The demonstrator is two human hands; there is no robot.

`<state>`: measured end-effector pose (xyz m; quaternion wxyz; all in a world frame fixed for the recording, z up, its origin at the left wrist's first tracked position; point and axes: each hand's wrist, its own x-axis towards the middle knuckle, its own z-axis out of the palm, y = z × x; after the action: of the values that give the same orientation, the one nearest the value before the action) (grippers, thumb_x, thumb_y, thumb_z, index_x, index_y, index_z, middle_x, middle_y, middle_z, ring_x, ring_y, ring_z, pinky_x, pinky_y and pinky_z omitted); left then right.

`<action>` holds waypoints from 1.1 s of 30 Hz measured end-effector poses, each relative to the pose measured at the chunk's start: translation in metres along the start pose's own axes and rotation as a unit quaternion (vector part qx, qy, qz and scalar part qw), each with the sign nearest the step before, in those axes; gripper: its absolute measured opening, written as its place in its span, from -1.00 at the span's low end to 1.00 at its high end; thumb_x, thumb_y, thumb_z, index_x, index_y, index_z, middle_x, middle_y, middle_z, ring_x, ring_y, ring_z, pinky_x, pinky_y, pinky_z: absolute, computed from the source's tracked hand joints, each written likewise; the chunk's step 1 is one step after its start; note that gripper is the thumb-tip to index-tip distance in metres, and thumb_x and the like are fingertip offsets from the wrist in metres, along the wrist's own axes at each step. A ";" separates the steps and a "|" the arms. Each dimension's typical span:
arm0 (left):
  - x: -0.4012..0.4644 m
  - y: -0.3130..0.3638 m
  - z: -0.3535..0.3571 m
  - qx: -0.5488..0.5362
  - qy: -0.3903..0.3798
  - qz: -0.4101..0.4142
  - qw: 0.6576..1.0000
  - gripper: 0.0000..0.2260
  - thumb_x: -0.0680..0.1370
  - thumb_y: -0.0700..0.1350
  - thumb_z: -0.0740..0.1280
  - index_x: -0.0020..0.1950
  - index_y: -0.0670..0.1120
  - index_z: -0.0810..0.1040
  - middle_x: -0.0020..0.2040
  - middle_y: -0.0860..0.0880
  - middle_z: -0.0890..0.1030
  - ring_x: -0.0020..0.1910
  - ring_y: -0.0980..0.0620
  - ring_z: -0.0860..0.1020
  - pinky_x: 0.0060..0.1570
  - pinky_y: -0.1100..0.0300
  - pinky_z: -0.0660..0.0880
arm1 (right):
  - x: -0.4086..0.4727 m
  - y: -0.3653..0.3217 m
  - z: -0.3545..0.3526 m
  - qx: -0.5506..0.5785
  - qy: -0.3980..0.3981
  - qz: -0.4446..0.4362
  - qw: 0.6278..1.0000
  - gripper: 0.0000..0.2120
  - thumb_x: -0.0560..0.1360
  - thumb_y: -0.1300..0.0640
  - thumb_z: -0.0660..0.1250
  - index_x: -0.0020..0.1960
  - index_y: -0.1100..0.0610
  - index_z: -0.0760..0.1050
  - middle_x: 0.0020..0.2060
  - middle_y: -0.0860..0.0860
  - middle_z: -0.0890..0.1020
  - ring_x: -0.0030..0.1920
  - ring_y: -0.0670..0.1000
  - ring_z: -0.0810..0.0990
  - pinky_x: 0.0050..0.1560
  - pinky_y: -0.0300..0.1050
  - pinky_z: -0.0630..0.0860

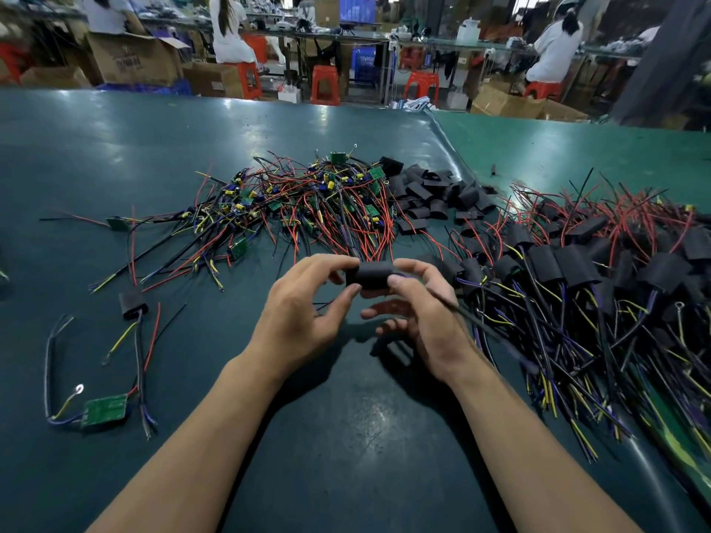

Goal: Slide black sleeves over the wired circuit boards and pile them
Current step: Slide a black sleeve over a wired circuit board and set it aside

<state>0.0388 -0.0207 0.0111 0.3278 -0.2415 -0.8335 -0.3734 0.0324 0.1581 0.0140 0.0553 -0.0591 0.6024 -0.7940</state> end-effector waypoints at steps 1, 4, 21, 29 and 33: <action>0.000 0.001 0.000 -0.005 0.002 0.004 1.000 -0.74 0.50 -0.24 0.44 0.19 -0.15 0.60 0.03 0.01 0.64 -0.03 0.02 0.59 0.02 0.05 0.53 | -0.001 0.000 0.001 -0.016 -0.019 0.003 1.000 -0.75 0.52 0.16 0.34 0.18 0.13 0.43 -0.15 0.19 0.72 -0.29 0.13 0.68 -0.44 -0.17 0.53; 0.002 0.002 0.001 0.019 0.038 0.026 0.999 -0.75 0.51 -0.25 0.41 0.19 -0.17 0.61 0.13 0.00 0.63 0.09 -0.03 0.59 0.12 -0.03 0.52 | -0.003 0.000 0.005 -0.066 -0.032 0.013 0.997 -0.90 0.57 0.19 0.35 0.03 0.22 0.56 -0.27 0.18 0.70 -0.37 0.05 0.65 -0.45 -0.20 0.53; 0.001 -0.007 0.006 0.070 0.115 -0.010 0.991 -0.82 0.48 -0.27 0.37 0.07 -0.18 0.60 -0.06 -0.02 0.63 -0.08 0.07 0.46 0.03 0.09 0.47 | 0.000 -0.020 -0.003 0.132 0.157 -0.019 0.978 -0.82 0.63 0.13 0.22 0.18 0.15 0.52 -0.02 0.07 0.73 -0.35 0.05 0.69 -0.52 -0.23 0.51; -0.002 -0.011 0.012 0.109 -0.032 -0.124 0.986 -0.79 0.52 -0.12 0.39 0.15 -0.11 0.58 0.06 -0.01 0.61 0.10 -0.04 0.49 0.18 0.08 0.40 | 0.001 -0.010 0.004 -0.010 0.130 -0.026 0.991 -0.92 0.60 0.22 0.28 0.03 0.16 0.55 -0.29 0.04 0.68 -0.50 -0.02 0.56 -0.58 -0.24 0.41; -0.002 -0.014 0.018 0.188 -0.141 -0.117 0.965 -0.65 0.57 0.06 0.32 0.33 0.02 0.52 0.23 0.03 0.55 0.20 -0.05 0.45 0.18 0.05 0.35 | -0.001 -0.003 0.008 -0.083 0.104 -0.053 0.990 -0.86 0.61 0.28 0.24 -0.03 0.12 0.55 -0.32 0.02 0.66 -0.52 -0.05 0.54 -0.58 -0.25 0.38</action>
<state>0.0247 -0.0159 -0.0063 0.2003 -0.1268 -0.9490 -0.2080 0.0347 0.1515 0.0185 -0.0545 -0.0123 0.6645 -0.7452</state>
